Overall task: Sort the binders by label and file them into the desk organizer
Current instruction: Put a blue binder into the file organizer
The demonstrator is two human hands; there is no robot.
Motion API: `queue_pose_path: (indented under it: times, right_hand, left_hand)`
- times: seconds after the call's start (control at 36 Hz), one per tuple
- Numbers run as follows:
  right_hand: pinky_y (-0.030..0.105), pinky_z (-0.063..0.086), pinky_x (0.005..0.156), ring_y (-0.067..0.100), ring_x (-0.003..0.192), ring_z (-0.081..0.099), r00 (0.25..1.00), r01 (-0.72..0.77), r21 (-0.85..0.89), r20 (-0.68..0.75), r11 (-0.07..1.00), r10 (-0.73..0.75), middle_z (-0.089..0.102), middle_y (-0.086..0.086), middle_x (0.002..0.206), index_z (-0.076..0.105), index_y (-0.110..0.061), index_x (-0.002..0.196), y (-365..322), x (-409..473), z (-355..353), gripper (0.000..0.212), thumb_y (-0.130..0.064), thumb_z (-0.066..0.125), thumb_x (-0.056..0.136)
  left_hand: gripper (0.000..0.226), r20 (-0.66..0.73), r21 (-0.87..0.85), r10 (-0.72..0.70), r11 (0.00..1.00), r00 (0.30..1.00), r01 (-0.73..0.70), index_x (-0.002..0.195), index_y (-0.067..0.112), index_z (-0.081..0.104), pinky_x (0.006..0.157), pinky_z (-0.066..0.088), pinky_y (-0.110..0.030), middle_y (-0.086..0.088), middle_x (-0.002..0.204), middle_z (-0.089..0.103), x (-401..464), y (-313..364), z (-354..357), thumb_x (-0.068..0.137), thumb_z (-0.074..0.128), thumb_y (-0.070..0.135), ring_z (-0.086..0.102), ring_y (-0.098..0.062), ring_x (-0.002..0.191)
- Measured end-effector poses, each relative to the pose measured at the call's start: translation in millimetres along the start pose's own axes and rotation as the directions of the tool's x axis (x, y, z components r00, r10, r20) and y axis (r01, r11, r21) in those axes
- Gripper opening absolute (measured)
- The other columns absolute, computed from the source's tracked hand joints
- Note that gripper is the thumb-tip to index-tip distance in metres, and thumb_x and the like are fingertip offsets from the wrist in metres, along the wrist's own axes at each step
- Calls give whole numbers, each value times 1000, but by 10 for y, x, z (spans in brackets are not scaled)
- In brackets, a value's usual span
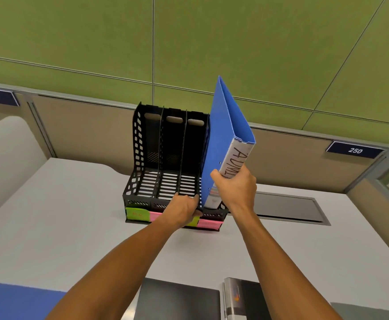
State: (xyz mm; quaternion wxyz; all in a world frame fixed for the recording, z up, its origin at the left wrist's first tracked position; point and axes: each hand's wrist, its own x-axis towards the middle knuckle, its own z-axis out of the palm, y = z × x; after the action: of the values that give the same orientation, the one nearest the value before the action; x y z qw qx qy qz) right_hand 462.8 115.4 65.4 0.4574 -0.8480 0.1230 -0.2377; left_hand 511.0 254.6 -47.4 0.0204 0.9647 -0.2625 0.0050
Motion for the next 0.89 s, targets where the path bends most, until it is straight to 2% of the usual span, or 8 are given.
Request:
queue_pose_path:
  times: [0.11,0.19,0.33,0.47,0.61,0.75,0.83,0.89]
  right_hand:
    - [17,48,59,17,92,68,990,-63,-77,123,995,72,71,-6,102,65,-23,106,99,65,85,37,-37,76,73]
    - [29,58,72,18,96,68,983,-65,-103,163,993,81,71,-5,106,66,-20,113,209,73,172,43,-35,77,74]
    - [23,51,69,13,89,63,978,-46,-105,197,993,66,64,-13,94,66,-23,110,260,93,279,41,-35,76,72]
    - [25,48,75,22,101,64,955,-109,-176,256,978,153,68,-1,112,63,-21,121,424,-25,426,51,-33,77,74]
    - [26,47,76,20,100,63,951,-129,-181,255,975,173,69,-3,116,61,-25,123,449,-9,456,55,-38,77,73]
    - [31,50,86,15,107,56,919,-137,-98,359,986,163,61,-10,116,49,-29,136,467,-49,379,68,-34,81,76]
    - [40,49,101,18,124,53,900,-118,-55,416,992,130,56,-4,141,36,-32,149,503,-153,283,76,-25,75,84]
    - [43,48,105,21,132,51,897,-111,-42,427,993,118,52,-4,147,30,-35,153,526,-231,197,77,-19,70,89]
  left_hand:
    - [48,-5,-22,8,1000,1000,-8,130,10,47,98,41,-43,-10,106,72,8,-7,9,100,52,47,66,-31,104]
    - [45,12,-51,7,999,1000,-6,127,10,47,98,40,-44,-10,104,73,16,-8,9,100,52,46,67,-32,101]
    - [42,-3,-60,8,998,1000,-9,124,12,48,95,41,-43,-9,100,73,24,-13,39,100,53,46,68,-32,98]
    - [50,3,-51,-3,999,1000,3,135,9,45,105,39,-47,-8,100,73,41,-7,67,100,52,45,68,-30,99]
    - [52,11,-62,-3,998,1000,4,137,9,43,108,37,-49,-8,103,73,53,-8,84,101,50,45,68,-29,101]
    - [47,12,-56,-29,998,999,30,137,12,47,119,7,-63,-5,110,71,-8,48,116,101,51,42,61,-26,116]
    - [51,-47,-35,-86,996,995,85,136,15,49,118,3,-65,-3,122,67,-62,125,136,96,58,45,53,-28,127]
    - [59,-87,-52,-112,993,990,108,139,14,45,119,5,-64,-4,132,63,-94,201,108,93,62,46,47,-30,135]
